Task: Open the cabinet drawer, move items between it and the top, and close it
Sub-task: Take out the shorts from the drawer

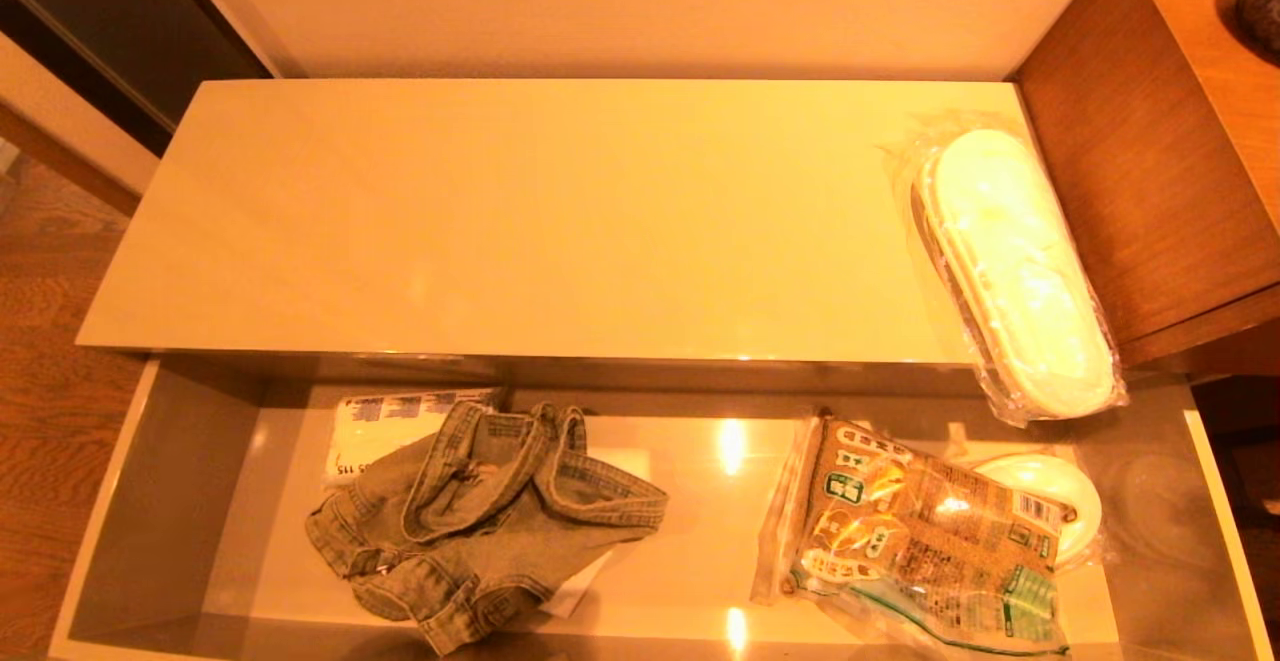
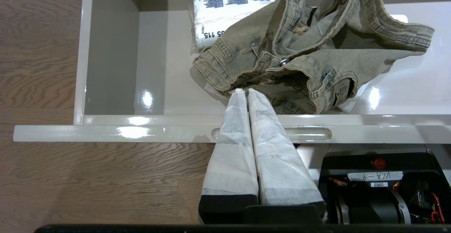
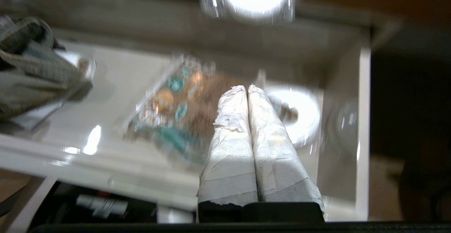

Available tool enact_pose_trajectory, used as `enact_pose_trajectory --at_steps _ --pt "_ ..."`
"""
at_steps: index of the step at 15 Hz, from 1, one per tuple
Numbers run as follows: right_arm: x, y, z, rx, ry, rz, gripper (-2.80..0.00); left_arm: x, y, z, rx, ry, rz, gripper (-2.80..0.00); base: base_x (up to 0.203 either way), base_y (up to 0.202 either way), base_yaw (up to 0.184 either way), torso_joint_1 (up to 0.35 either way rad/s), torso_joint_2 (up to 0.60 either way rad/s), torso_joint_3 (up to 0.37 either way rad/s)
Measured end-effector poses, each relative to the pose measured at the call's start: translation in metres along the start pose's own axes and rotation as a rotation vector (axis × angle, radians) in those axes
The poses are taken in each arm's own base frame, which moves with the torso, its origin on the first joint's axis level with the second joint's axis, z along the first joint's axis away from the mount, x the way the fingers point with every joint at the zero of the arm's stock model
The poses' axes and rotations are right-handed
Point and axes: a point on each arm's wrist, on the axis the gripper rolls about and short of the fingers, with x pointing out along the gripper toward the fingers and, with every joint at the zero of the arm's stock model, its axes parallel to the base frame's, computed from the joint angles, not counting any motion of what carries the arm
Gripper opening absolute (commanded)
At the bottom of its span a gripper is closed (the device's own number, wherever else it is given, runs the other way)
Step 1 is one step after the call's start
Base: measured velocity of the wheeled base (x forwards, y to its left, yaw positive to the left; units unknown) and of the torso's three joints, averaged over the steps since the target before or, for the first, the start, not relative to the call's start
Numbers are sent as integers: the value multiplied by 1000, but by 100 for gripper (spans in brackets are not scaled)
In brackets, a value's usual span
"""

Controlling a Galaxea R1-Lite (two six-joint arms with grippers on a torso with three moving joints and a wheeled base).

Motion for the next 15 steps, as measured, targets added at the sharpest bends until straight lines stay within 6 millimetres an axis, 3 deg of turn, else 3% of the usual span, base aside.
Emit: enact_pose_trajectory --at_steps 8,15 --pt "-1 -1 -5 172 59 -80 -280 0 0 0 -2 0 1 -280 0 0 0 0 0 0" --pt "0 -3 -9 744 29 -171 -280 0 0 0 15 -1 -3 -280 0 0 0 0 0 0"
